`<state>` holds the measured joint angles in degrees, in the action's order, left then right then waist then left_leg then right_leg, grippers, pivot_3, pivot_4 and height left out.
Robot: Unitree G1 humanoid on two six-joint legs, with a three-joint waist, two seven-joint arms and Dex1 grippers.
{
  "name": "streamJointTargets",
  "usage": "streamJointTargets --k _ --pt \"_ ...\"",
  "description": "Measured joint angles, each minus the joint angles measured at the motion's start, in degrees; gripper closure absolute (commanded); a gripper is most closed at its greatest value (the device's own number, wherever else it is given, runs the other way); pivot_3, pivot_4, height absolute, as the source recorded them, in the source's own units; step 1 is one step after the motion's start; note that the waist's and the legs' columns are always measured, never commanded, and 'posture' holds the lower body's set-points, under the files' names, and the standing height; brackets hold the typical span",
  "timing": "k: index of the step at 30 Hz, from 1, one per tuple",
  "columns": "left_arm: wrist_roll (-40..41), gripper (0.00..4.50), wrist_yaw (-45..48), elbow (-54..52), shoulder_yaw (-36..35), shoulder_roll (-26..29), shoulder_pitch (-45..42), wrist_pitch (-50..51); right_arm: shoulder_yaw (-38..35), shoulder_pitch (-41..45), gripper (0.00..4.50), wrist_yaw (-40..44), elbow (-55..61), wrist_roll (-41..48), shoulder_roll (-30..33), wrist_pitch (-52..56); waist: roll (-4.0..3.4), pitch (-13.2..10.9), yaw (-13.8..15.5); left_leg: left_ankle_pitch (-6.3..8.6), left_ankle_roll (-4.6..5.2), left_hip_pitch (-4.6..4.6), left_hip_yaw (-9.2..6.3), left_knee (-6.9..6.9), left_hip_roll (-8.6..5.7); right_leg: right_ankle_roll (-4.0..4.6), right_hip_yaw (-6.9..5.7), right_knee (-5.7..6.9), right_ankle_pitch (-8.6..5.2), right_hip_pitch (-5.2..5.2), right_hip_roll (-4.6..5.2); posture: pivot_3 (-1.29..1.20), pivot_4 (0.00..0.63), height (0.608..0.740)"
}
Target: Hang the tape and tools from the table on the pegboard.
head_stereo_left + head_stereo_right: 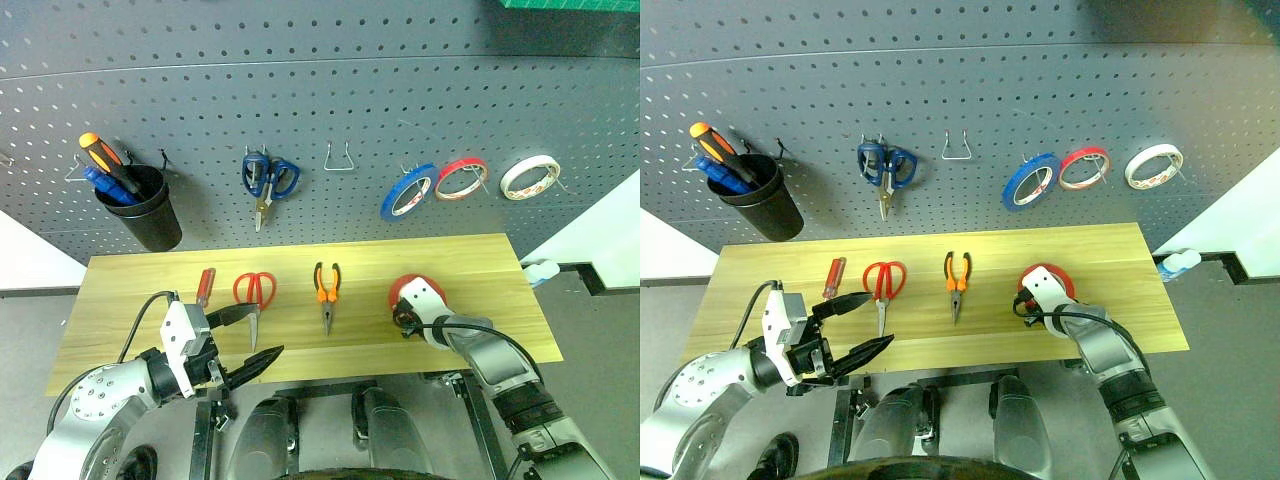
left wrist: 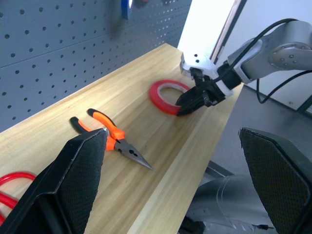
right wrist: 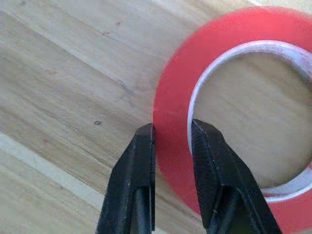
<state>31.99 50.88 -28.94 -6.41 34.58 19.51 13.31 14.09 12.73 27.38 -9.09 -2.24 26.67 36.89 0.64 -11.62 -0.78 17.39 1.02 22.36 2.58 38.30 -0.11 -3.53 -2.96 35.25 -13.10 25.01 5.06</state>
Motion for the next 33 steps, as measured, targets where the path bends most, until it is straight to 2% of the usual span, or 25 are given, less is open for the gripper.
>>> streamJointTargets --k 7,12,16,20,23,33 --pt "-0.08 0.0 -0.04 0.8 0.0 -0.6 -0.11 -0.71 -0.8 0.31 3.83 0.2 -1.29 -0.09 -0.71 -1.19 0.05 0.04 -0.04 0.0 0.0 -0.03 0.0 0.07 0.0 -0.02 0.0 0.01 0.02 -0.07 0.0 -0.02 0.173 0.74" --pt "1.2 0.0 0.33 1.52 -1.11 -1.07 -0.1 -1.06 -8.73 0.18 3.83 1.81 -1.89 6.99 -4.48 -1.71 0.02 0.09 0.06 0.0 0.0 -0.03 -0.01 0.08 0.01 -0.19 0.0 0.04 0.12 -0.07 -0.03 -0.03 0.143 0.74" --pt "1.28 0.0 1.47 2.62 -1.59 -1.06 -0.45 -1.34 -14.68 -4.02 3.83 3.4 0.17 12.07 -5.88 -8.24 0.04 0.27 0.2 0.0 0.0 -0.01 0.01 0.08 -0.02 -0.33 -0.04 0.03 0.2 -0.1 -0.02 -0.04 0.123 0.74" --pt "1.3 0.0 1.63 4.44 -1.73 -1.48 -3.23 -1.37 -15.72 -9.66 3.83 3.81 1.58 12.43 -5.65 -13.42 0.12 0.96 0.07 0.0 0.0 -0.01 0.06 0.12 -0.05 -0.51 -0.03 -0.01 0.31 -0.14 -0.02 -0.05 0.1 0.74" --pt "2.09 0.0 1.88 5.62 -1.73 -1.87 -6.05 -1.34 -17.47 -11.16 3.83 3.22 1.95 13.44 -5.95 -14.08 -0.13 1.22 -0.38 0.0 0.01 0.02 0.1 0.54 0.03 -0.5 -0.01 0.09 0.44 -0.21 -0.08 -0.07 0.078 0.74" --pt "3.42 0.0 4.53 10.93 -1.77 -3.07 -9.65 -1.56 -23.82 -12.02 3.83 -0.44 4.4 17.02 -8.89 -21.0 -0.37 4.7 -0.4 0.0 -0.01 -0.15 0.14 0.89 0.17 -0.26 0.04 0.11 0.53 -0.47 -0.28 -0.09 0.017 0.74"
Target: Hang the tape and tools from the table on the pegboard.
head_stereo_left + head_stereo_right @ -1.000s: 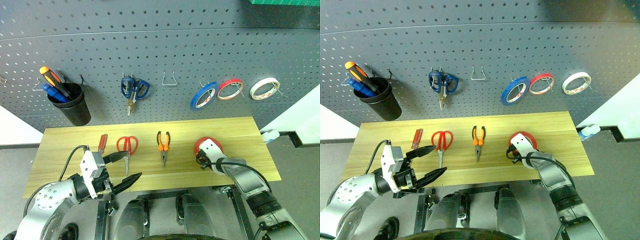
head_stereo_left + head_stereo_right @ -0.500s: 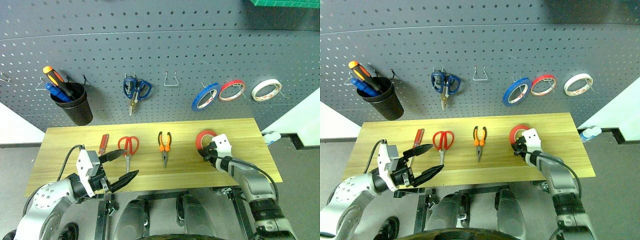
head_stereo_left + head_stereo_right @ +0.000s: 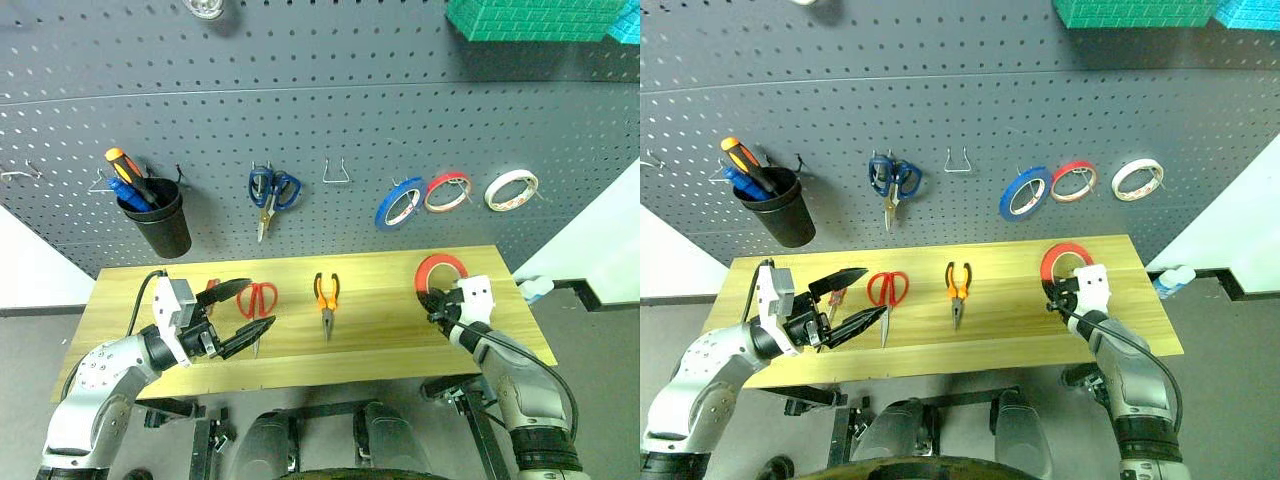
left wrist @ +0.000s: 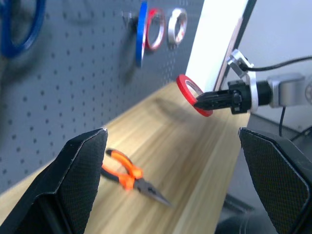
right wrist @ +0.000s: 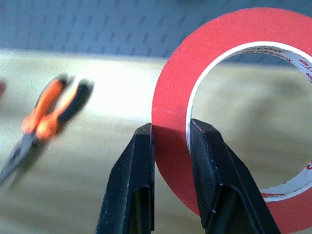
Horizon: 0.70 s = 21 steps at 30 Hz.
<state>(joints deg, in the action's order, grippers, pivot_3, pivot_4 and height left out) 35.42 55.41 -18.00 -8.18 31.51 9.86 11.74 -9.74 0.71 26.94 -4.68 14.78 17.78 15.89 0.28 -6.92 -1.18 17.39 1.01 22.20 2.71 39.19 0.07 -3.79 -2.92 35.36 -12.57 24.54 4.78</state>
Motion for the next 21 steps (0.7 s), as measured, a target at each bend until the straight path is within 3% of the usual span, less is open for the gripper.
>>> streamJointTargets --k 7,11,21 --pt "-0.36 0.0 0.74 2.77 0.43 -1.72 -3.07 -1.53 -0.85 0.82 3.83 -2.83 -0.56 -0.07 -1.26 -5.32 -0.33 1.87 -0.31 0.0 0.0 -0.22 0.18 0.0 0.0 -0.03 0.21 0.04 0.06 -0.11 -0.09 -0.09 0.0 0.74" --pt "-0.89 0.0 1.27 4.19 0.49 -2.02 -4.2 -2.45 -1.34 2.89 3.83 -4.83 -1.34 -0.09 -2.29 -8.56 -0.34 2.07 -1.34 0.0 -0.01 -0.78 0.24 -0.01 0.03 -0.05 0.32 0.04 0.01 -0.61 -0.13 -0.1 0.0 0.74" --pt "0.23 0.0 2.85 6.37 0.47 -3.04 -6.25 -2.23 -2.07 5.36 3.83 -8.45 -3.01 -0.88 -3.38 -13.96 -0.45 2.37 -1.75 0.0 -0.01 -0.8 0.38 -0.02 0.06 0.05 0.53 0.11 0.08 -0.55 -0.19 -0.11 0.0 0.74"
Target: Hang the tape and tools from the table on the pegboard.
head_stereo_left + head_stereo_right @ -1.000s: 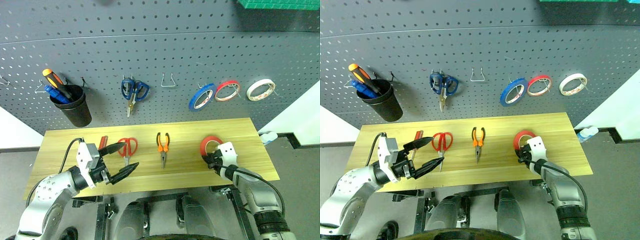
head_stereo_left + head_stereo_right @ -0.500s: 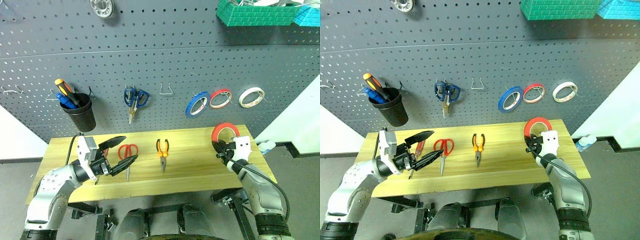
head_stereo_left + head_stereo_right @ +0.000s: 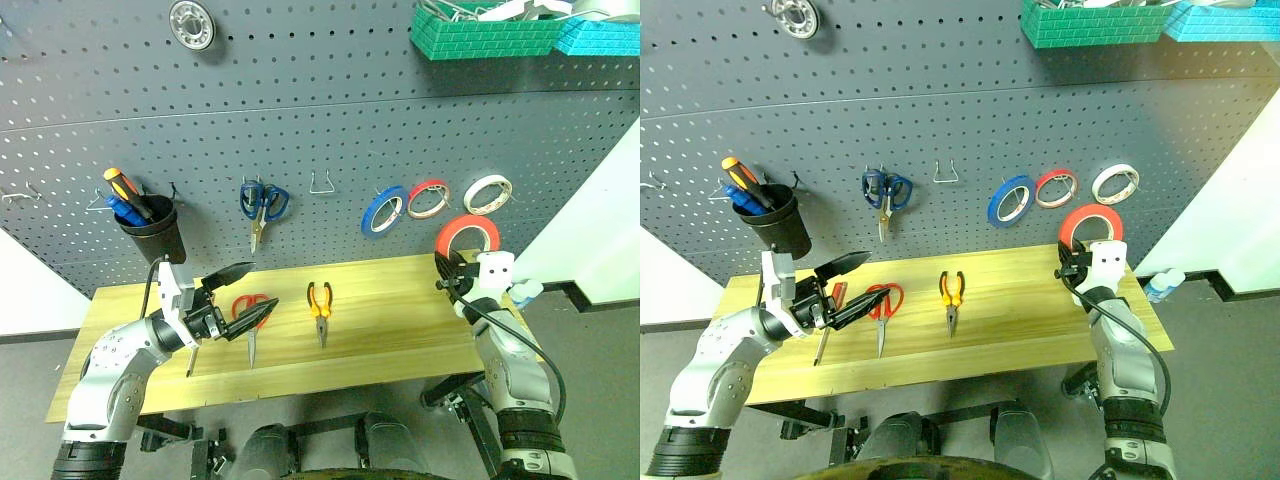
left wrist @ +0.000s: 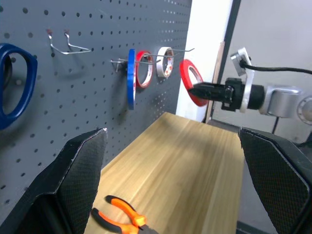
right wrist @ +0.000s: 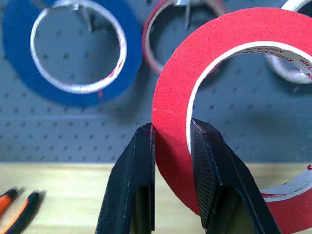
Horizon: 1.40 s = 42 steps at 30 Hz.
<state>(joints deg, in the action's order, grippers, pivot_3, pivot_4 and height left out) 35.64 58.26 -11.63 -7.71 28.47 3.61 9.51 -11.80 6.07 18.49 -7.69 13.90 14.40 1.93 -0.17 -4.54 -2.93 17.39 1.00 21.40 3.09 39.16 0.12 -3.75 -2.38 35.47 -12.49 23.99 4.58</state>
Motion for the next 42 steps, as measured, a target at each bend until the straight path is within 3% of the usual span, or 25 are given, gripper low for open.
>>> streamJointTargets --k 23,34,42 --pt "0.0 0.0 1.45 1.58 0.0 -1.1 0.74 -0.04 4.52 3.14 3.83 0.09 6.24 -0.16 -0.98 0.4 0.0 0.29 -1.1 0.0 0.0 -0.04 0.07 0.0 0.01 -0.01 0.1 0.07 0.01 0.03 0.0 -0.08 0.0 0.74" --pt "-0.01 0.0 0.33 -1.19 -0.18 -1.2 3.5 0.18 3.47 16.32 3.83 4.21 -16.58 -1.89 2.68 -5.34 0.08 0.39 -0.92 0.0 0.01 -0.04 0.1 0.01 -0.03 -0.02 0.16 0.07 0.05 0.02 0.0 -0.03 0.0 0.74" --pt "0.01 0.0 -1.04 -3.69 -0.36 -0.38 5.23 1.0 1.8 19.31 1.17 7.29 -24.68 -1.3 3.59 -9.28 0.08 0.4 -0.88 -0.01 0.01 -0.06 0.09 0.0 -0.01 -0.09 0.19 0.11 0.09 0.03 -0.01 -0.02 0.0 0.74"
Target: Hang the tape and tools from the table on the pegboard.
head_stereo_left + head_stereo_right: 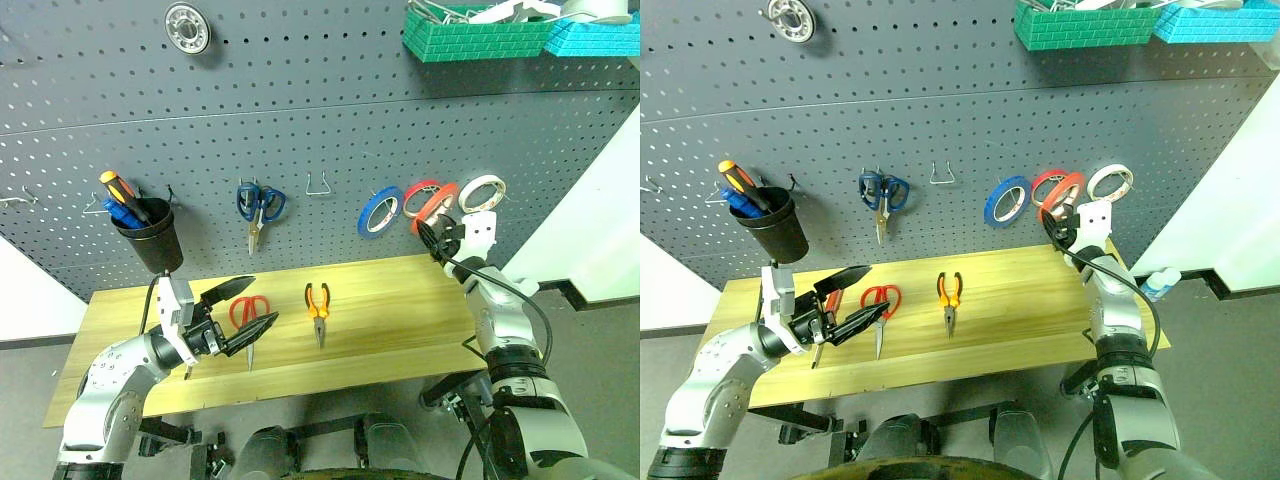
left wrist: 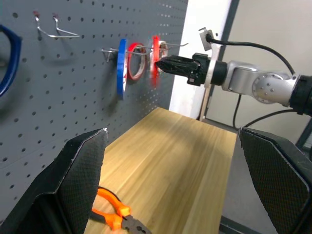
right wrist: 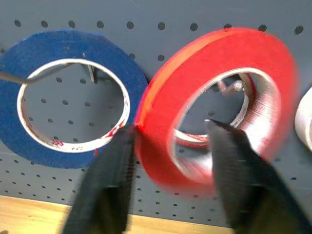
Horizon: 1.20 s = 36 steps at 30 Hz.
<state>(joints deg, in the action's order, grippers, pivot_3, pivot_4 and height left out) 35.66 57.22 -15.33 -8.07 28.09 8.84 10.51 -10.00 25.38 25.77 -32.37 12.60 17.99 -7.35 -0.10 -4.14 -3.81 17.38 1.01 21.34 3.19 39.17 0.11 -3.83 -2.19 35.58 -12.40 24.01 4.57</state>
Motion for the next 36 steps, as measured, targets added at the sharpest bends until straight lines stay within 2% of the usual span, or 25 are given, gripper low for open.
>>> streamJointTargets --k 3,4,10,13,17,22,27,36 --pt "0.03 0.0 -0.17 -0.54 -0.06 0.05 -0.01 0.31 0.01 -0.31 0.06 0.01 0.13 0.01 -0.43 -0.6 0.01 0.04 0.0 0.0 0.0 -0.02 0.01 0.0 0.0 0.0 0.0 0.0 0.0 -0.01 0.0 -0.03 0.0 0.74" --pt "0.03 0.0 -0.24 -0.54 -0.06 0.05 -0.02 0.38 0.04 -0.86 0.02 0.03 0.45 0.02 -0.67 -0.61 0.01 0.05 0.01 0.0 0.0 -0.01 0.0 0.0 0.0 0.0 0.01 0.0 0.0 -0.01 0.0 -0.03 0.0 0.74" --pt "0.09 0.0 -0.5 -0.65 -0.12 0.11 -0.09 0.77 0.57 -8.9 0.02 0.62 6.62 0.35 -2.32 1.25 0.0 0.07 0.33 0.0 0.0 0.0 0.01 -0.01 0.0 0.0 0.07 -0.02 0.0 0.0 0.01 -0.04 0.0 0.74" --pt "0.1 0.0 -0.63 -0.74 -0.38 0.23 0.0 1.33 1.76 -14.75 0.02 0.93 13.44 1.29 -3.49 4.74 -0.03 0.09 0.46 0.0 0.0 -0.02 0.01 -0.01 0.02 0.07 0.07 0.0 -0.05 0.0 0.02 -0.05 0.0 0.74" --pt "0.14 0.0 -0.85 -1.27 -1.97 1.1 1.51 1.44 4.23 -17.97 0.02 -0.46 20.68 1.14 -4.43 11.55 -0.05 0.11 -0.02 0.01 -0.02 -0.03 0.04 0.0 0.13 0.13 0.08 0.0 -0.04 0.05 -0.04 -0.04 0.014 0.74" --pt "1.11 0.0 -1.02 -2.59 -4.27 2.33 4.43 1.62 8.29 -17.78 0.02 -4.59 28.33 0.19 -5.98 23.57 0.0 0.06 0.18 0.02 -0.03 0.04 0.03 -0.01 0.29 0.21 0.07 -0.01 -0.04 0.2 -0.07 -0.02 0.046 0.74" --pt "1.64 0.0 -1.59 -5.14 -6.69 3.3 8.68 1.85 12.47 -15.46 0.02 -7.86 30.75 -0.7 -8.44 35.58 0.1 -0.31 0.89 0.02 -0.03 0.1 0.04 -0.05 0.32 0.24 0.09 -0.04 -0.05 0.34 -0.04 0.02 0.078 0.74" --pt "3.63 0.0 -2.53 -8.73 -12.44 4.55 15.0 2.48 16.79 -10.61 0.02 -11.56 29.22 -2.61 -13.46 44.12 0.24 -2.12 3.0 0.06 -0.08 0.22 0.01 -0.24 0.35 0.27 0.06 -0.35 -0.05 0.64 0.05 0.09 0.117 0.74"
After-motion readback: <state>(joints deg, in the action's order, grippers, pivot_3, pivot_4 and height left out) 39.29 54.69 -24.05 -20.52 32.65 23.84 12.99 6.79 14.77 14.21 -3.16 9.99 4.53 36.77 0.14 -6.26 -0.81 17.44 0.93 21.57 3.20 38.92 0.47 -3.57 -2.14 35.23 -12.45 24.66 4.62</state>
